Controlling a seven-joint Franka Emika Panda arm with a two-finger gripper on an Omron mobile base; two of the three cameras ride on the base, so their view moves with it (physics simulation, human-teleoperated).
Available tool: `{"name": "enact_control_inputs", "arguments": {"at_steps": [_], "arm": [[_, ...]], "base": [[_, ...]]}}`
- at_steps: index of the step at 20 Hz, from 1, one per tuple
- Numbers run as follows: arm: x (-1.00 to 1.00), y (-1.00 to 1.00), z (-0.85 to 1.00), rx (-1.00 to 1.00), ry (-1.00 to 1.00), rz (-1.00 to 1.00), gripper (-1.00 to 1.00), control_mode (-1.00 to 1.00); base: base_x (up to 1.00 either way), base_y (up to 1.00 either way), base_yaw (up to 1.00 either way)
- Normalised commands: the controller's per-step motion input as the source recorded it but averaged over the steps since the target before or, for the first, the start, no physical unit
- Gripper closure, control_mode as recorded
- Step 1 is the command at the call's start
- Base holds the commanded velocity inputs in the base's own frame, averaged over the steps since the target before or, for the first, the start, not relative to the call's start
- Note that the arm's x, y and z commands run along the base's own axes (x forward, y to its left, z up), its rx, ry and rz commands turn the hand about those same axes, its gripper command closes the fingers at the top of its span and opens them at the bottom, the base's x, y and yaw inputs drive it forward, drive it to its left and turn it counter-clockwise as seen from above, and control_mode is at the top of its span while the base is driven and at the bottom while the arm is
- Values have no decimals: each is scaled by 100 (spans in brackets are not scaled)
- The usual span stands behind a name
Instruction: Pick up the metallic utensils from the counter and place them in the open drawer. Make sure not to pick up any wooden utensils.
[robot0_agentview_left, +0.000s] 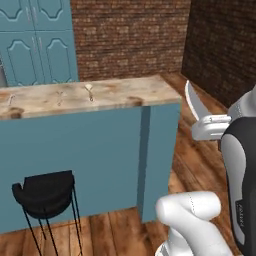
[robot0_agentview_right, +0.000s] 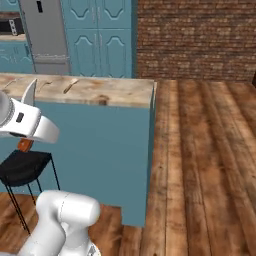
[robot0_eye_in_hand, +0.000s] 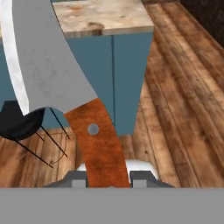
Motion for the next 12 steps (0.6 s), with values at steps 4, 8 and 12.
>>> {"name": "enact_control_inputs", "arguments": {"at_steps": [4, 8, 12], "arm": [[0, 0, 0, 0, 0, 0, 100, 100], [0, 0, 0, 0, 0, 0, 100, 100], [0, 0, 0, 0, 0, 0, 100, 100]], "base": [[66, -100, 7], [93, -100, 10], [100, -100, 13]]}}
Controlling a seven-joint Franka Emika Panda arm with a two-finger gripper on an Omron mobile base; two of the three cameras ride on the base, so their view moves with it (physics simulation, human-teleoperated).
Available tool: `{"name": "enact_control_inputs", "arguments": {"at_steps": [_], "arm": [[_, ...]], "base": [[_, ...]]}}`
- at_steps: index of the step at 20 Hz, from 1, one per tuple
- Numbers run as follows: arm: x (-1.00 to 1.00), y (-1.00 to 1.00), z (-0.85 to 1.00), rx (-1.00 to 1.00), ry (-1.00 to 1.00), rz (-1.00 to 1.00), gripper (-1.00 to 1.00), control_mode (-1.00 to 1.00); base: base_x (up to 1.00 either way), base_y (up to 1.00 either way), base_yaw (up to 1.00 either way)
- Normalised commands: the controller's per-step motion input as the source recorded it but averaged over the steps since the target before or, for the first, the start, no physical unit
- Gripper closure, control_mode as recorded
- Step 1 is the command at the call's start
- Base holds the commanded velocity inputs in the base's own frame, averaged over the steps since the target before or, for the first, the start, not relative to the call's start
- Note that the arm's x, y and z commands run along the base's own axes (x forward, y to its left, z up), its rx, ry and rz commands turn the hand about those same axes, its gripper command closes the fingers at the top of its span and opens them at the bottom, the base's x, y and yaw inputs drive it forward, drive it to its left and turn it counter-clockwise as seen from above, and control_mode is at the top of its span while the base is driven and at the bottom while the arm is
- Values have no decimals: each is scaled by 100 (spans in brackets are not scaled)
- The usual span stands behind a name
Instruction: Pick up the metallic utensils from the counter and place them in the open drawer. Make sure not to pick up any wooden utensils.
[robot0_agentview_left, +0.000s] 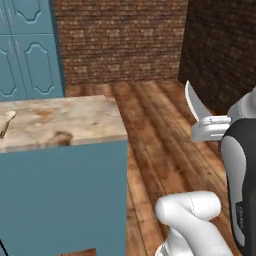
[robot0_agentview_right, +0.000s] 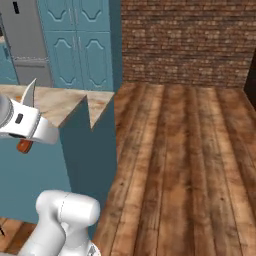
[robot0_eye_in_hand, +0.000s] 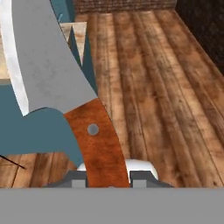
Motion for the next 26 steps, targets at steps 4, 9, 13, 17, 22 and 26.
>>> {"name": "enact_control_inputs", "arguments": {"at_steps": [4, 9, 13, 17, 22, 26], "arm": [[0, 0, 0, 0, 0, 0, 100, 100], [0, 0, 0, 0, 0, 0, 100, 100], [0, 0, 0, 0, 0, 0, 100, 100], [0, 0, 0, 0, 0, 0, 100, 100], [0, 0, 0, 0, 0, 0, 100, 100], [0, 0, 0, 0, 0, 0, 100, 100]], "base": [[100, -100, 21], [100, -100, 31], [100, -100, 33], [100, -100, 35], [100, -93, 44], [100, -77, 52]]}}
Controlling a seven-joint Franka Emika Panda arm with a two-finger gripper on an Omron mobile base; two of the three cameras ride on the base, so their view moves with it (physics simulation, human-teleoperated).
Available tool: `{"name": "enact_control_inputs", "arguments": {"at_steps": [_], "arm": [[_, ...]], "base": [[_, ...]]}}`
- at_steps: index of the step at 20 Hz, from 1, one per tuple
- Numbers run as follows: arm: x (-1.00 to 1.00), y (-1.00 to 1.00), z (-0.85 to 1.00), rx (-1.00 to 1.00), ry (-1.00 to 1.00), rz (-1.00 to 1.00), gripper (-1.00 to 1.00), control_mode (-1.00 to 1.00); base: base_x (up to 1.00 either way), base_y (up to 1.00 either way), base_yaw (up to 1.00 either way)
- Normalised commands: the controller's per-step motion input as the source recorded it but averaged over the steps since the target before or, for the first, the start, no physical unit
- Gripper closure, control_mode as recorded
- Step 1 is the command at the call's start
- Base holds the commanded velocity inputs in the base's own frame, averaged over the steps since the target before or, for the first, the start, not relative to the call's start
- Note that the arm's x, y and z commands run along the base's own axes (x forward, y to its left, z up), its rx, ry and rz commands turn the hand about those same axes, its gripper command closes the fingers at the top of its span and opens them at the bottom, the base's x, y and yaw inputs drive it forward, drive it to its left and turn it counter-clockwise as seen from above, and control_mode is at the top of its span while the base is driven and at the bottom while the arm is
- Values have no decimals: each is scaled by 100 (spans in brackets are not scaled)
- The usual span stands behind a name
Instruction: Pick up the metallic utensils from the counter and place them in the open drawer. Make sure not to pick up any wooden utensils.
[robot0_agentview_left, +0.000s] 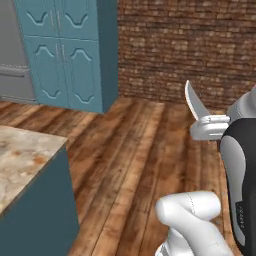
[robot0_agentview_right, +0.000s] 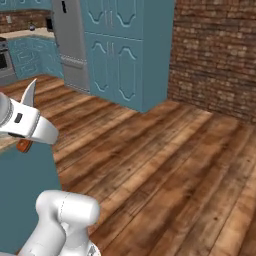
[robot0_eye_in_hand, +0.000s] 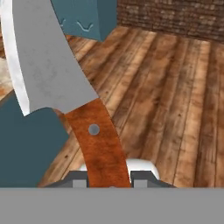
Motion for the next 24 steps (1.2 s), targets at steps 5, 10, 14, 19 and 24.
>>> {"name": "enact_control_inputs", "arguments": {"at_steps": [5, 10, 14, 19, 24], "arm": [[0, 0, 0, 0, 0, 0, 100, 100], [0, 0, 0, 0, 0, 0, 100, 100], [0, 0, 0, 0, 0, 0, 100, 100], [0, 0, 0, 0, 0, 0, 100, 100], [0, 0, 0, 0, 0, 0, 100, 100]], "base": [[100, -73, 54], [100, -91, 45], [100, -94, 43], [100, -85, 48], [100, -89, 47]]}}
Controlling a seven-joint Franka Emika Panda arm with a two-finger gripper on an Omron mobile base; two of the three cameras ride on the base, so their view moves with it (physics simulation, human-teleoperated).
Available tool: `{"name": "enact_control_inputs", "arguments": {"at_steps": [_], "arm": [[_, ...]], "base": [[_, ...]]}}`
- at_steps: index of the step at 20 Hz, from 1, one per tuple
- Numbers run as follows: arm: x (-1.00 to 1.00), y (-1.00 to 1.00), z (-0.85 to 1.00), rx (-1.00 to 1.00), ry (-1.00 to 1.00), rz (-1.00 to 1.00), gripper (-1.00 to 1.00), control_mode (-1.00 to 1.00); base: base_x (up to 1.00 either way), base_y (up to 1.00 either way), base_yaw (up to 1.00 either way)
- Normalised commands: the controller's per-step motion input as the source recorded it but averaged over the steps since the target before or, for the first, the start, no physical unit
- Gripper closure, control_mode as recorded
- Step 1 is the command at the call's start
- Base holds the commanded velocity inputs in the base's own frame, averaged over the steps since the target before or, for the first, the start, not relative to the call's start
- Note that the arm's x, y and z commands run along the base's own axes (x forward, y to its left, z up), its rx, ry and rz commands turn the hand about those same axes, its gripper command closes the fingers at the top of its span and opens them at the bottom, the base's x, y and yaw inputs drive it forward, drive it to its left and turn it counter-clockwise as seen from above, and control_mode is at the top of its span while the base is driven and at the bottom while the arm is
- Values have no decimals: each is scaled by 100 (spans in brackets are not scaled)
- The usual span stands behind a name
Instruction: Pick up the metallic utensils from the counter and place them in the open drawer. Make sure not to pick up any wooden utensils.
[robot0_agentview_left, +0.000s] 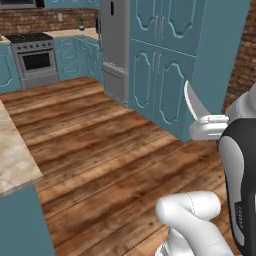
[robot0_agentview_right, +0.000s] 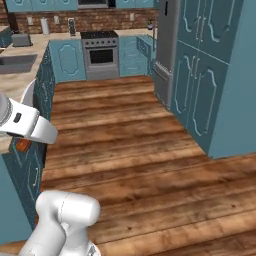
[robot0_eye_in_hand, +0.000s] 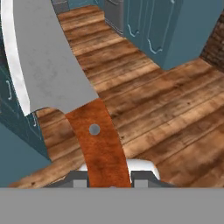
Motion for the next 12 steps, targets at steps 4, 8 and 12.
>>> {"name": "enact_control_inputs", "arguments": {"at_steps": [4, 8, 12], "arm": [[0, 0, 0, 0, 0, 0, 100, 100], [0, 0, 0, 0, 0, 0, 100, 100], [0, 0, 0, 0, 0, 0, 100, 100]], "base": [[100, -95, 42], [100, -92, 28], [100, -77, 27]]}}
